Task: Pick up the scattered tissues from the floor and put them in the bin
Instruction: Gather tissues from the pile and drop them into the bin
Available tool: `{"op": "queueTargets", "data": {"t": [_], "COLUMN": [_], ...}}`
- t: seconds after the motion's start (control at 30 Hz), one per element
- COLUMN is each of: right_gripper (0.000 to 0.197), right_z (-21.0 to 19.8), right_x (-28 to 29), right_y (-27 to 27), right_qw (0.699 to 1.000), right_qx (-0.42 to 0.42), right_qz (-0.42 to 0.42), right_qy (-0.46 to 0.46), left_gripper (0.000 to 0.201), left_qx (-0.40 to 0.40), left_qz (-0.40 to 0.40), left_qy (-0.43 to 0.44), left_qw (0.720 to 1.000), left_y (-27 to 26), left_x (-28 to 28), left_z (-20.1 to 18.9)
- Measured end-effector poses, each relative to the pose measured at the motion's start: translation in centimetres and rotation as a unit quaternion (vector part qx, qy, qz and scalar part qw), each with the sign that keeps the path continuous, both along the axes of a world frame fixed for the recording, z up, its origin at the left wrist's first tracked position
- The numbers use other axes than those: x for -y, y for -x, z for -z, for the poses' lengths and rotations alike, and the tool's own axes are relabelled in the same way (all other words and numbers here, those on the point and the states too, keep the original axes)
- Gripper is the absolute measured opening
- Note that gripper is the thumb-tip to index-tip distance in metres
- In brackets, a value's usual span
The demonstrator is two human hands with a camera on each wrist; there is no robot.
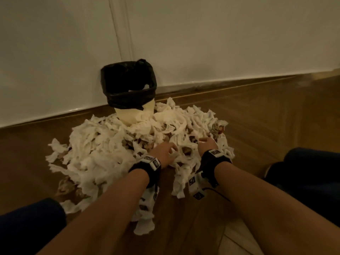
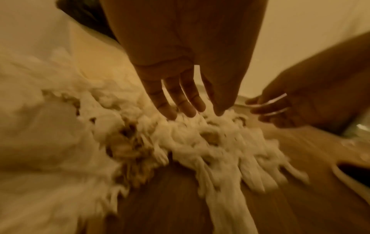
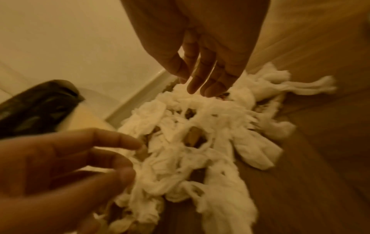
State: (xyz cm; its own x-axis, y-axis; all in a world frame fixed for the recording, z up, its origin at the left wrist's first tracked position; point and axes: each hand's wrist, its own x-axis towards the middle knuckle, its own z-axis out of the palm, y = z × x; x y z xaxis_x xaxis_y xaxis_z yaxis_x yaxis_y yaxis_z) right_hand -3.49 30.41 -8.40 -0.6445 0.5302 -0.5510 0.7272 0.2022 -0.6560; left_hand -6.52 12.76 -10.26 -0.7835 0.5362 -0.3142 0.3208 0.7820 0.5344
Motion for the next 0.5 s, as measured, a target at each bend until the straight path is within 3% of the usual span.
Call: {"op": "queueTargets", "data": {"t": [0.2,0.37,0.5], "right_gripper": [0.037,0.035,0.032], "right_z": [3.1,4.8,6.0], "right_x": [-2.1,-2.5,-2.5], "right_y": [-4.4,-5.2,-5.5], "right_qw": [0.997,0.996,0.995], "right_qx": [0.056,0.077,0.079], "right_qz": [0.056,0.047,0.047], "right_qy": [0.002,-0.018,-0.037], "left_gripper": [0.061,0.078,0.071], "left_qx": [0.000,-0.006,0.031], "left_qz": [0.198,0.266,0.276], "left_qy": [0.180,0.255,0.284], "left_qw": [0.964,0.929,0.918], "left_y": [-4.1,-4.6,-5.3], "left_x": [-2.4,-2.7,-3.1], "left_z": [3.3,4.3,5.0]}}
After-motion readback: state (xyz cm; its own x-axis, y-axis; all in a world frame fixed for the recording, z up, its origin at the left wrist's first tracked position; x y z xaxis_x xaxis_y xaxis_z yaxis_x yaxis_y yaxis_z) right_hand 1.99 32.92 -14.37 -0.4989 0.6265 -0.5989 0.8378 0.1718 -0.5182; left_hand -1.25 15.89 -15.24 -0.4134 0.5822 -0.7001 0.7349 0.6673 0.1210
